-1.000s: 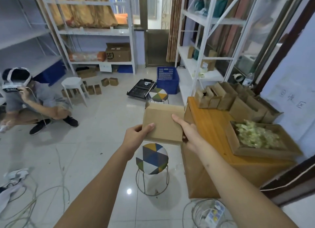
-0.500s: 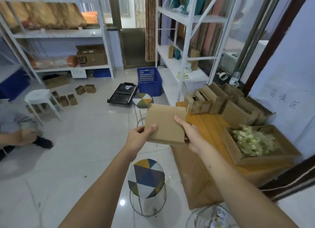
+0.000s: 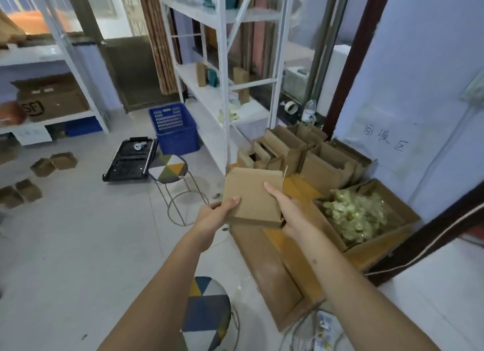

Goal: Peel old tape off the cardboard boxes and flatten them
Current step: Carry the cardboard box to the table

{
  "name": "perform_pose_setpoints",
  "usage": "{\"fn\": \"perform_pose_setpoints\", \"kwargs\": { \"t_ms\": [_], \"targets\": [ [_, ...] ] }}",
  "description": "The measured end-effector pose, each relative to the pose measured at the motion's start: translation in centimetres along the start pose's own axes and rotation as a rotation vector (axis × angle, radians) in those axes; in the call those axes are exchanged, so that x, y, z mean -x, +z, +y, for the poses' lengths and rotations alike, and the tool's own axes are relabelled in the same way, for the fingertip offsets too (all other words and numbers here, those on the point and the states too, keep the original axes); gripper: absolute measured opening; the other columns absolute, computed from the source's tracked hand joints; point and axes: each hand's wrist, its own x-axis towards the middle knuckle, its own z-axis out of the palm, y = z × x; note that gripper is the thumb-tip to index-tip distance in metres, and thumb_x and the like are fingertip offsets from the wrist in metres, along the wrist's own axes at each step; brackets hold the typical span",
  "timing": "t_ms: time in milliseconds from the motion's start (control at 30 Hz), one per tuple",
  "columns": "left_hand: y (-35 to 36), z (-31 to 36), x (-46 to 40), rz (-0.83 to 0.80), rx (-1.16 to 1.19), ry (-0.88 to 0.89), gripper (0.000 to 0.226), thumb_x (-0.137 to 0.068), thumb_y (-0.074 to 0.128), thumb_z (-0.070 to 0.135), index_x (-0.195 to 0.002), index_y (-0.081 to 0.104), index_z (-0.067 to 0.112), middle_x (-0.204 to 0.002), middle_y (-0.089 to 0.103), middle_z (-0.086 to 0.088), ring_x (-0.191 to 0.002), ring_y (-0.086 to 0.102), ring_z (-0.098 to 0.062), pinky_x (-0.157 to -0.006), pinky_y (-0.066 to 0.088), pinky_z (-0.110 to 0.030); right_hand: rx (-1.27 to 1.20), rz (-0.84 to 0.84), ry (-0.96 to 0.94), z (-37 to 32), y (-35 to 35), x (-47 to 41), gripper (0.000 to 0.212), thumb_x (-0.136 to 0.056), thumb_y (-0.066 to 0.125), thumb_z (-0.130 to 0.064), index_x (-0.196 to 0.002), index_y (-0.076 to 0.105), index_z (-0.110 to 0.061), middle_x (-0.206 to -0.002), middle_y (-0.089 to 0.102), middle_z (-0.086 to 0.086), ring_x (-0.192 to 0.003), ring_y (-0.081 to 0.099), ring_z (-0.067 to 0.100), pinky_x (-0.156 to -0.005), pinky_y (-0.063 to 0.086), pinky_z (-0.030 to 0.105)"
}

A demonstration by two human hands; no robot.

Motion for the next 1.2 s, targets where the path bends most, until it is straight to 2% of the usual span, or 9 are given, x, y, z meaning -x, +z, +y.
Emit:
{"fn": "perform_pose_setpoints", "kwargs": {
  "t_ms": [67, 167, 300, 400, 533, 667, 900, 1033, 1200],
  "targets": [
    [0.9, 0.4, -2.4, -0.033, -0.021, -0.015, 0.065, -0.081, 0.085, 0.052, -0.128, 0.060, 0.013, -0.120, 0.068, 0.001, -0.114, 0.064, -0.019, -0.110, 0.049, -0.041, -0.009, 0.034, 0.003, -0.7, -0.8, -1.7, 0.073, -0.066, 0.095, -0.052, -0.122, 0.069, -0.012, -0.107, 0.079, 0.008, -0.098, 0.076, 0.029, -0.069, 0.064, 0.039],
    [2.3, 0.9, -6.1, -0.125, -0.052, -0.035, 0.095, -0.059, 0.090, 0.066, -0.132, 0.059, 0.014, -0.126, 0.067, 0.000, -0.119, 0.063, -0.021, -0.112, 0.047, -0.044, -0.042, 0.104, 0.000, -1.3, -2.4, -3.9, 0.077, -0.064, 0.096, -0.053, -0.123, 0.068, -0.013, -0.109, 0.079, 0.008, -0.101, 0.075, 0.029, -0.072, 0.064, 0.040],
    [5.1, 0.9, -10.5, -0.210, -0.127, -0.086, 0.120, -0.040, 0.090, 0.081, -0.139, 0.062, 0.018, -0.130, 0.068, 0.003, -0.122, 0.062, -0.023, -0.114, 0.046, -0.049, -0.112, 0.213, 0.006, -2.1, -5.2, -5.8, 0.066, -0.069, 0.094, -0.047, -0.120, 0.067, -0.015, -0.111, 0.077, 0.007, -0.102, 0.073, 0.028, -0.064, 0.061, 0.034],
    [7.6, 1.5, -13.1, -0.283, -0.154, -0.106, 0.114, -0.048, 0.091, 0.079, -0.141, 0.062, 0.020, -0.133, 0.067, 0.006, -0.124, 0.061, -0.022, -0.113, 0.045, -0.045, -0.136, 0.260, -0.006, -3.0, -7.3, -7.8, 0.064, -0.071, 0.094, -0.045, -0.122, 0.068, -0.013, -0.111, 0.077, 0.006, -0.102, 0.073, 0.027, -0.072, 0.060, 0.036],
    [11.2, 2.5, -16.4, -0.304, -0.132, -0.111, 0.087, -0.066, 0.090, 0.063, -0.134, 0.061, 0.017, -0.133, 0.063, 0.003, -0.125, 0.058, -0.020, -0.108, 0.044, -0.039, -0.174, 0.285, -0.013, -4.6, -9.4, -11.1, 0.058, -0.071, 0.094, -0.043, -0.115, 0.072, -0.014, -0.106, 0.079, 0.005, -0.101, 0.074, 0.026, -0.086, 0.063, 0.043],
    [13.6, 3.1, -19.3, -0.318, -0.154, -0.095, 0.092, -0.068, 0.089, 0.063, -0.139, 0.059, 0.012, -0.133, 0.064, 0.000, -0.123, 0.059, -0.021, -0.107, 0.045, -0.039, -0.192, 0.304, -0.041, -5.8, -10.9, -13.9, 0.076, -0.061, 0.098, -0.048, -0.123, 0.069, -0.015, -0.109, 0.079, 0.003, -0.101, 0.074, 0.024, -0.087, 0.063, 0.042],
    [17.0, 3.6, -22.5, -0.371, -0.139, -0.059, 0.107, -0.052, 0.092, 0.068, -0.137, 0.063, 0.011, -0.127, 0.071, 0.000, -0.119, 0.064, -0.021, -0.114, 0.045, -0.047, -0.190, 0.292, -0.094, -7.9, -13.6, -16.4, 0.070, -0.068, 0.095, -0.045, -0.126, 0.067, -0.016, -0.115, 0.077, 0.004, -0.106, 0.072, 0.023, -0.091, 0.062, 0.042],
    [17.8, 4.6, -23.5, -0.401, -0.150, -0.043, 0.090, -0.059, 0.092, 0.063, -0.131, 0.066, 0.014, -0.125, 0.071, 0.001, -0.119, 0.063, -0.020, -0.114, 0.045, -0.044, -0.194, 0.289, -0.093, -8.3, -14.3, -17.6, 0.076, -0.063, 0.097, -0.049, -0.126, 0.068, -0.018, -0.115, 0.077, 0.002, -0.108, 0.072, 0.022, -0.093, 0.061, 0.044],
    [18.6, 5.5, -25.1, -0.432, -0.194, -0.041, 0.029, -0.087, 0.082, 0.037, -0.108, 0.066, 0.025, -0.122, 0.070, 0.002, -0.116, 0.063, -0.017, -0.103, 0.047, -0.035, -0.180, 0.280, -0.108, -8.9, -14.8, -19.2, 0.074, -0.062, 0.097, -0.051, -0.124, 0.069, -0.020, -0.117, 0.076, 0.002, -0.112, 0.070, 0.024, -0.098, 0.058, 0.049]
  ]
}}
